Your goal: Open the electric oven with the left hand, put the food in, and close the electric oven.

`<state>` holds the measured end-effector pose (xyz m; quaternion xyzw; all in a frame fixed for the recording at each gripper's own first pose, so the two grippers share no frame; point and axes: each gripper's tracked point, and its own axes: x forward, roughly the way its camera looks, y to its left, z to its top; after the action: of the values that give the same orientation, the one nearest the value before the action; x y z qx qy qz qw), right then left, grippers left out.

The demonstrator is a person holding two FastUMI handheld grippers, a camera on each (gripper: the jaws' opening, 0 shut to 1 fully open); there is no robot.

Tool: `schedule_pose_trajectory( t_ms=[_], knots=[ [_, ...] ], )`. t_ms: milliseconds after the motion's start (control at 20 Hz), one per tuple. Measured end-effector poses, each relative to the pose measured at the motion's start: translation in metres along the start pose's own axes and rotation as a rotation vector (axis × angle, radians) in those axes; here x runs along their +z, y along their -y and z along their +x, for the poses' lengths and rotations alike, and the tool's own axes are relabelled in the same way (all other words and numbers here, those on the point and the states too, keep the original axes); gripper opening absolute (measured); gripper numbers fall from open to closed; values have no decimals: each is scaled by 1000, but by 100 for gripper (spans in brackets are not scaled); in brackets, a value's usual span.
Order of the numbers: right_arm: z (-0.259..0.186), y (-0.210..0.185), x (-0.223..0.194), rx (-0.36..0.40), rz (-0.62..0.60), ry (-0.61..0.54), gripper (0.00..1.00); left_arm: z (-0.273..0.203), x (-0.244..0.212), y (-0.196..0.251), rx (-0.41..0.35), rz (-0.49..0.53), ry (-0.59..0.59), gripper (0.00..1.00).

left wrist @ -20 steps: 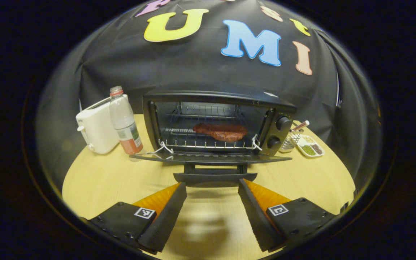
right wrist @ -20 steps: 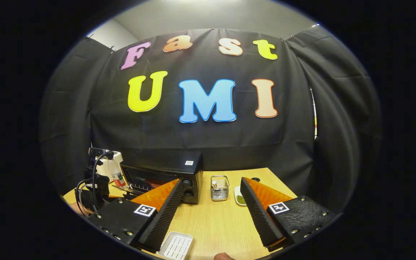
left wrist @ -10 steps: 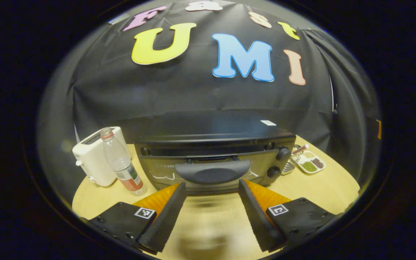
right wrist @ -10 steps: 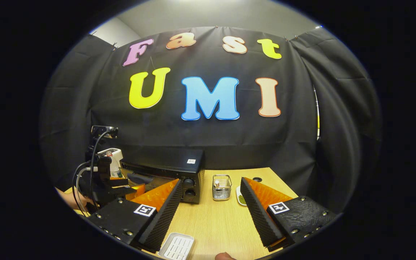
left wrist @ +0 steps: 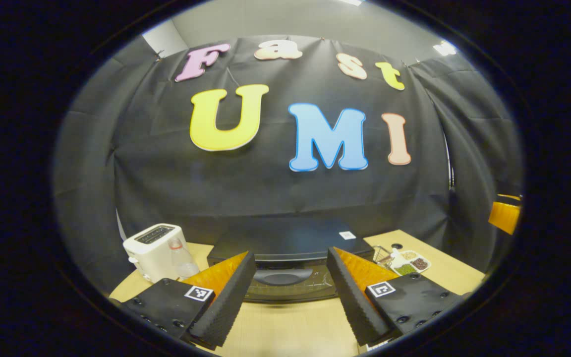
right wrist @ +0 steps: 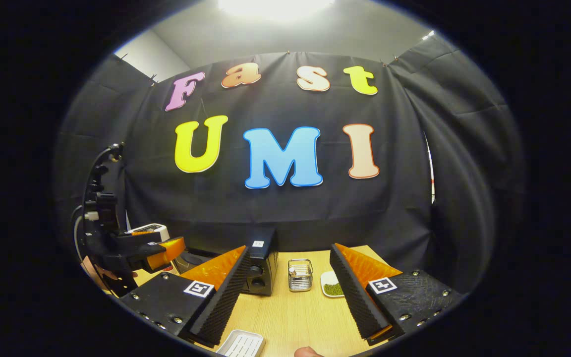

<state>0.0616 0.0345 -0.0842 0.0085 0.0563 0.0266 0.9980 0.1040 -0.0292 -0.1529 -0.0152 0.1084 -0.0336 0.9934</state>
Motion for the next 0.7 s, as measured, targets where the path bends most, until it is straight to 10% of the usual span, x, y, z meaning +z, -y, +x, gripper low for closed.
schedule_pose_trajectory(
  t_ms=[700],
  knots=[
    [-69,62,36,35,-15,86,98,-168,77,27,135,24,146,100]
  ],
)
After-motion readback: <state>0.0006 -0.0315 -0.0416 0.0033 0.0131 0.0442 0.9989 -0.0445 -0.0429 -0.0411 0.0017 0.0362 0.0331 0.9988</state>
